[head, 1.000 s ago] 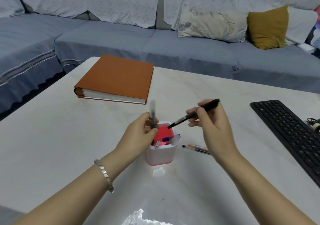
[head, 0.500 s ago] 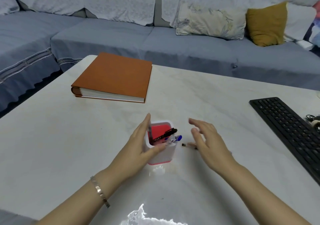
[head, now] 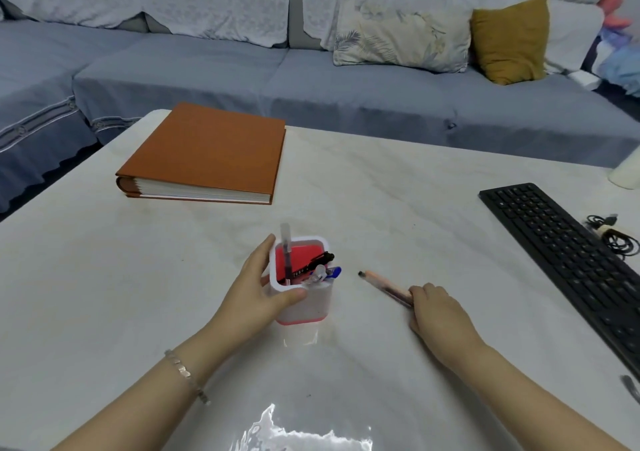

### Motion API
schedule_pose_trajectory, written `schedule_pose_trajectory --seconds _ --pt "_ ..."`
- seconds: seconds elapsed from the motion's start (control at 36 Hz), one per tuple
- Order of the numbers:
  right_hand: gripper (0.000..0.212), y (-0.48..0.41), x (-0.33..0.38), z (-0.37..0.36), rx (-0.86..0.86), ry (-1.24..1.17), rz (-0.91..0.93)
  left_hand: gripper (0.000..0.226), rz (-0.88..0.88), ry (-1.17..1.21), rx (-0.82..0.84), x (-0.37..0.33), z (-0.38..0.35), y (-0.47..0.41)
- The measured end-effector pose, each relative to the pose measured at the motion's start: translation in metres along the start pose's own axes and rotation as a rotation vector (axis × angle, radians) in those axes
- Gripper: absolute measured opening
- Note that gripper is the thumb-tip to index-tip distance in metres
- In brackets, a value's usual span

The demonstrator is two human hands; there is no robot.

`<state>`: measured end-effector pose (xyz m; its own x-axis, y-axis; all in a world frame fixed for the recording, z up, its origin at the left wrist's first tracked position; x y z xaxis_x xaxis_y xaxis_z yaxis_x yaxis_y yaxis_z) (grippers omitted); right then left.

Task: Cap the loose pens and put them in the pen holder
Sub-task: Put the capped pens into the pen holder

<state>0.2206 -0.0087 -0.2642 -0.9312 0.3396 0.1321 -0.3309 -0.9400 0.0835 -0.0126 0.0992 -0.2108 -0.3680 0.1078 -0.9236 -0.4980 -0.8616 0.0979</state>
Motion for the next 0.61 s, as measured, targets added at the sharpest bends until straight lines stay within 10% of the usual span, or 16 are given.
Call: schedule_pose_trajectory --seconds 0.31,0.61 --pt "0.021 0.002 0.04 0.12 -0.203 -0.688 0.163 0.079 0.016 -0.003 0.009 0.005 0.002 -0.007" --pt "0.02 -0.026 0.132 0.139 0.081 -0.095 0.396 0.079 0.027 0.031 0.047 0.001 0.001 -0.002"
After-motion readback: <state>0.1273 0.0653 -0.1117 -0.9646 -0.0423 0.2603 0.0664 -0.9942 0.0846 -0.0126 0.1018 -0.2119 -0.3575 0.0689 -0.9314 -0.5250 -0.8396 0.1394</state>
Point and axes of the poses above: each hand's wrist, its own y-axis away from the middle knuckle, its own z-axis out of the back of the hand, x = y × z, the point moved 5 cm from there along -y, towards the middle knuckle, and after that the axes turned 6 degrees about -y, right-handed, at the moved point
